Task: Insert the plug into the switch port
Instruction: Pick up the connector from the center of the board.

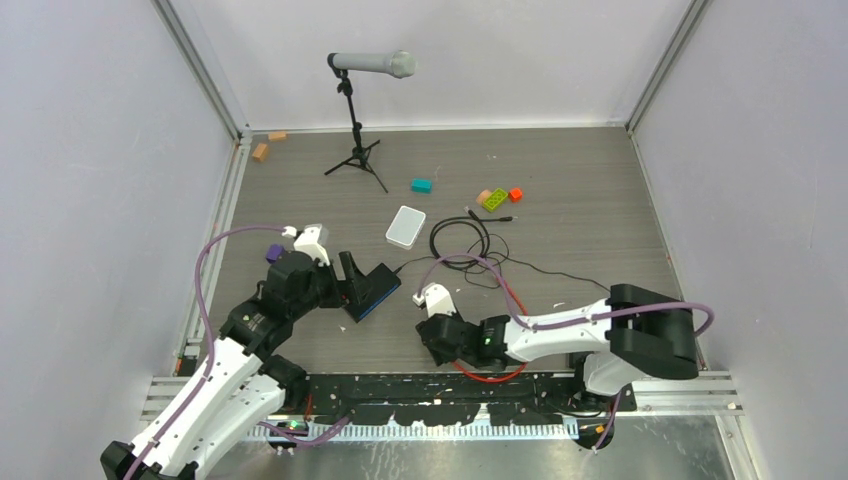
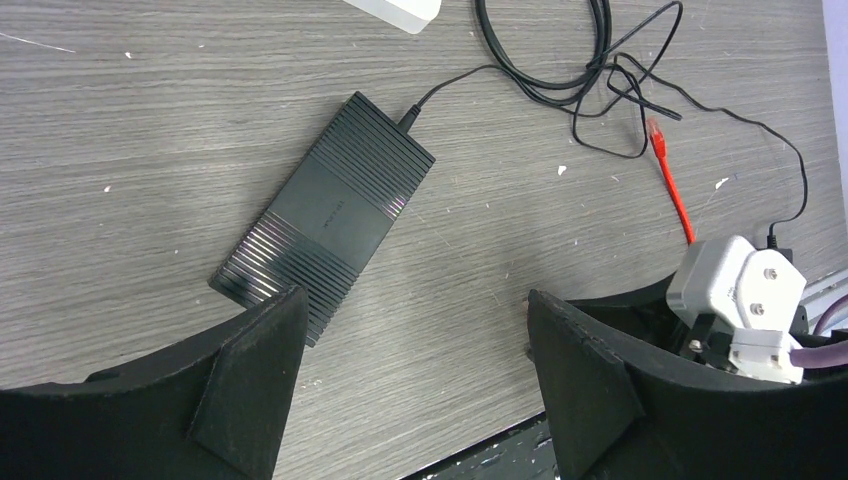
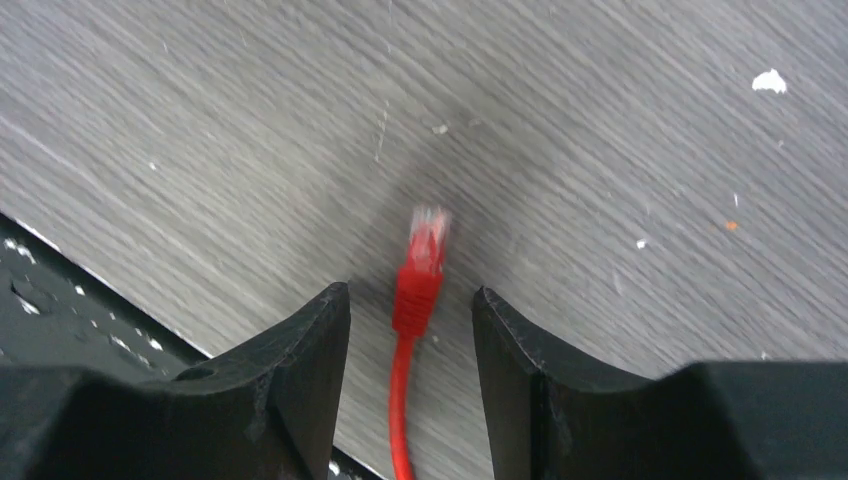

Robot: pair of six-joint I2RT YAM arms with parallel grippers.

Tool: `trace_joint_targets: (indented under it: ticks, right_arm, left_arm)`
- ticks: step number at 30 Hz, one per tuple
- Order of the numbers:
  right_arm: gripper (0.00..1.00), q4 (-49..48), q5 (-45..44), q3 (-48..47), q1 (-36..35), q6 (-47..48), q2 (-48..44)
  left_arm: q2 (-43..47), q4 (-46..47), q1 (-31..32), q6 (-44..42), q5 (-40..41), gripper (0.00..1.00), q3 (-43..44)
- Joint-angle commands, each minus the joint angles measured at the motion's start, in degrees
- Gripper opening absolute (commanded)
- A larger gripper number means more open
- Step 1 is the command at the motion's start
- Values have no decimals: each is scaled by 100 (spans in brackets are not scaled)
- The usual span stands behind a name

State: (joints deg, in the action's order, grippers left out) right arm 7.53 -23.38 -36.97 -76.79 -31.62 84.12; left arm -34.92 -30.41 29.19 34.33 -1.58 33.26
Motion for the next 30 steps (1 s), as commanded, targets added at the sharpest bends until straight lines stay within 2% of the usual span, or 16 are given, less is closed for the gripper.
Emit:
trace_joint_targets:
  ticks: [1, 5, 11, 15, 22, 26, 30]
  right_arm:
    - [53, -377, -398, -414, -20, -184, 342]
    - [47, -240, -446, -397, -19, -244, 483]
    - [13, -363, -508, 31, -28, -389, 94]
    - [1, -288, -568, 206, -24, -247, -516]
    - [1, 382, -766, 212, -35, 398, -2355]
    - [1, 669, -319, 101, -59, 825, -3584]
    - [1, 1148, 235, -345, -70, 1229, -4337]
  left_arm:
    - [2, 180, 8, -34, -13, 82, 64]
    - [42, 133, 7, -36, 42, 82, 60]
    - [81, 114, 8, 52, -60, 82, 150]
    - [20, 107, 8, 105, -166, 83, 318]
    - [-149, 220, 15, 74, -389, 80, 498]
    - [-364, 257, 127, 14, -386, 79, 612]
    - [-642, 609, 669, 39, -49, 79, 672]
